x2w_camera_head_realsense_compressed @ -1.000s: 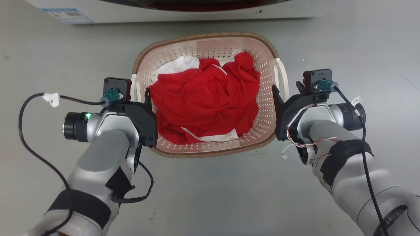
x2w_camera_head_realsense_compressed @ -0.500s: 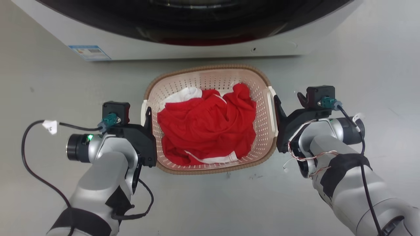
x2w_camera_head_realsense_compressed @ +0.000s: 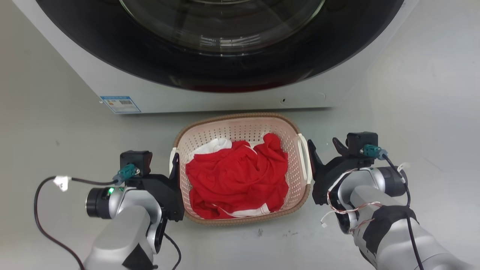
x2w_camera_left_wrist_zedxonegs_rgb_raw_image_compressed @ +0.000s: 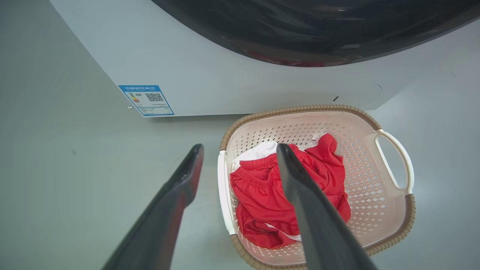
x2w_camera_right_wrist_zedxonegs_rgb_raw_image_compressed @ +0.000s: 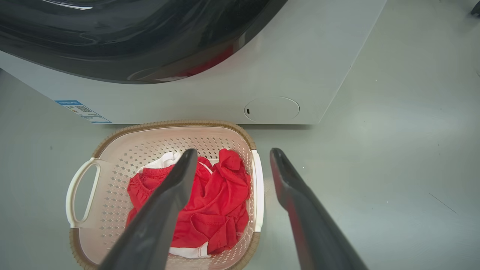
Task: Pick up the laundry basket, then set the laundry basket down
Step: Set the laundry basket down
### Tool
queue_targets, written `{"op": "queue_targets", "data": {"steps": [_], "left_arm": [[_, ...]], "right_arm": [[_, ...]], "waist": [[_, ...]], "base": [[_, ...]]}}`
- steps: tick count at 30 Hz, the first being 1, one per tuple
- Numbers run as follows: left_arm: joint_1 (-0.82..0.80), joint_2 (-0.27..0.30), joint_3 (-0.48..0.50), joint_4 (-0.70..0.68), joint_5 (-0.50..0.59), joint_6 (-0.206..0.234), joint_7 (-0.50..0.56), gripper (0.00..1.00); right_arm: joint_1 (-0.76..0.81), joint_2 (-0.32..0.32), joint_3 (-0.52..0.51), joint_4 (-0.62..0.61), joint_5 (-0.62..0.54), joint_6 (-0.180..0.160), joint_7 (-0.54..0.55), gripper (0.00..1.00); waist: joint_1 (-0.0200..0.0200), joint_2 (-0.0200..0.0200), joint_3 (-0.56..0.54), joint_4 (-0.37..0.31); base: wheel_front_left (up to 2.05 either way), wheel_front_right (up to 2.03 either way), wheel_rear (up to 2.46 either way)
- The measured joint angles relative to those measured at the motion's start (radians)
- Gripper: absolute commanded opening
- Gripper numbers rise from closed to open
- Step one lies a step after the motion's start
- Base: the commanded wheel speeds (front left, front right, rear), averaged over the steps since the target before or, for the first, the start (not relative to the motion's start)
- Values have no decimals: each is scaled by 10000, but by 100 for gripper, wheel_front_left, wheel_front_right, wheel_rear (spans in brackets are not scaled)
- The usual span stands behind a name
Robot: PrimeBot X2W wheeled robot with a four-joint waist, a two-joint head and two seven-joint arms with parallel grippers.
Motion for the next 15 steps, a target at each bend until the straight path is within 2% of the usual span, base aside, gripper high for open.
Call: {"op": "queue_targets", "data": {"steps": [9, 15], "left_arm": [[1282, 205, 570, -1285, 184, 316, 0, 100], [2466, 514, 882, -2410, 754, 523, 0, 100]], "right_arm": [[787, -46, -589, -616, -268, 77, 0, 100], [1836, -134, -1371, -1392, -491, -65, 0, 100]], "waist": [[0, 0, -938, 6], [1, 0, -1655, 5]], "base": [[0, 0, 0], [0, 0, 0]]}}
